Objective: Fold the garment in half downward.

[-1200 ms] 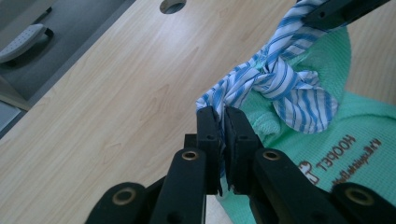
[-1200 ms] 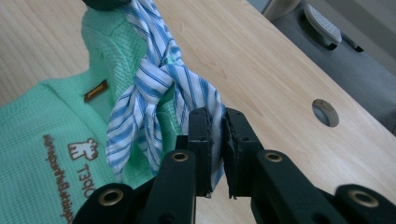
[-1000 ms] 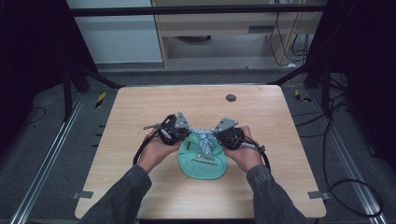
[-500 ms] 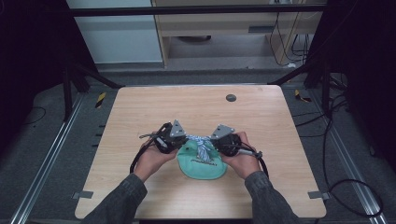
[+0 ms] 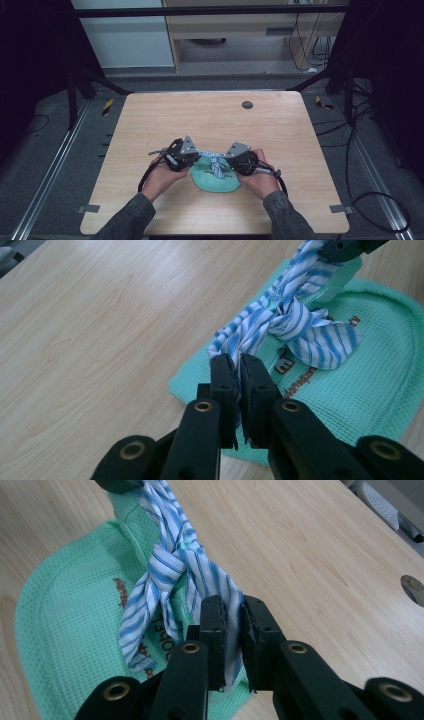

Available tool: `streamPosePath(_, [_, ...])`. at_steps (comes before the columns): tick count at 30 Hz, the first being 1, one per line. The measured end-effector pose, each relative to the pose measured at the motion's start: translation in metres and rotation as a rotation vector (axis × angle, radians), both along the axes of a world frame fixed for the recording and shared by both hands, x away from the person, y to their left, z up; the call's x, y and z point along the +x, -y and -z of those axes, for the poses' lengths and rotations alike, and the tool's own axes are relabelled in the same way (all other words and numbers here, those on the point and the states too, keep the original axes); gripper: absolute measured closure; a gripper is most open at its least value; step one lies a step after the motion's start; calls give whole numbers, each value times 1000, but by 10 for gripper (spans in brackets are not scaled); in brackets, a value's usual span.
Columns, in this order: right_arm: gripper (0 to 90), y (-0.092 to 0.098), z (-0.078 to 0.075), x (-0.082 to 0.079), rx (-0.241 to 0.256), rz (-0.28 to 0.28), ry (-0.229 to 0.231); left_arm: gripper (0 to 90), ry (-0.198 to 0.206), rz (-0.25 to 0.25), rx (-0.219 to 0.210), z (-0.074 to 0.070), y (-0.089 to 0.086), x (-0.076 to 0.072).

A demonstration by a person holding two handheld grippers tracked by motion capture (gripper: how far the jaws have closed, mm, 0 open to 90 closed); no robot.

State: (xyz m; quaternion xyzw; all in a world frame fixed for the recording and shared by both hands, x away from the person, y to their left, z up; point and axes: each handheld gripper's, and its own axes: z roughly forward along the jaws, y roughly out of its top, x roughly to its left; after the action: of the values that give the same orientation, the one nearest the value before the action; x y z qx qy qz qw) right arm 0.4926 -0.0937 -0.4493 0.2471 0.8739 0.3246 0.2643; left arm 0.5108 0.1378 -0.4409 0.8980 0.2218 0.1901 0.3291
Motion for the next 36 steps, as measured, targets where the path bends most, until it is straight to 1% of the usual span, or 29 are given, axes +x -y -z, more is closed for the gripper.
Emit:
streamPosePath(4, [790, 0, 3, -4, 0, -11, -13, 855, -11, 0, -9, 5, -1, -3])
streamPosePath(10, [790, 0, 6, -6, 2, -14, -24, 856, -14, 2, -15, 6, -2, -5])
streamPosePath(19, [728, 2, 8, -7, 7, -14, -46, 857, -12, 3, -19, 5, -1, -6])
streamPosePath(20, [713, 2, 8, -8, 6, -12, -52, 856, -14, 3, -26, 5, -1, -6])
streamPosePath(24, [677, 1, 9, -7, 9, -8, -61, 857, -13, 3, -29, 5, -1, -5])
streamPosePath(25, [668, 1, 9, -7, 15, -8, -61, 857, -14, 2, -30, 5, -1, -5])
streamPosePath(28, [619, 1, 8, -5, 22, 0, -80, 858, -15, 1, -34, 4, -2, -5])
streamPosePath(30, [610, 2, 8, -4, 22, -1, -81, 858, -14, 0, -36, 4, -2, -5])
streamPosePath(32, [587, 1, 7, -1, 47, 4, -95, 858, -7, -2, -38, 2, -2, -4])
streamPosePath(35, [590, 1, 6, 0, 55, 5, -101, 857, -4, -3, -44, 0, -3, -4])
streamPosePath(36, [617, 1, 4, 0, 57, 2, -102, 857, 0, -9, -56, -3, -3, -3])
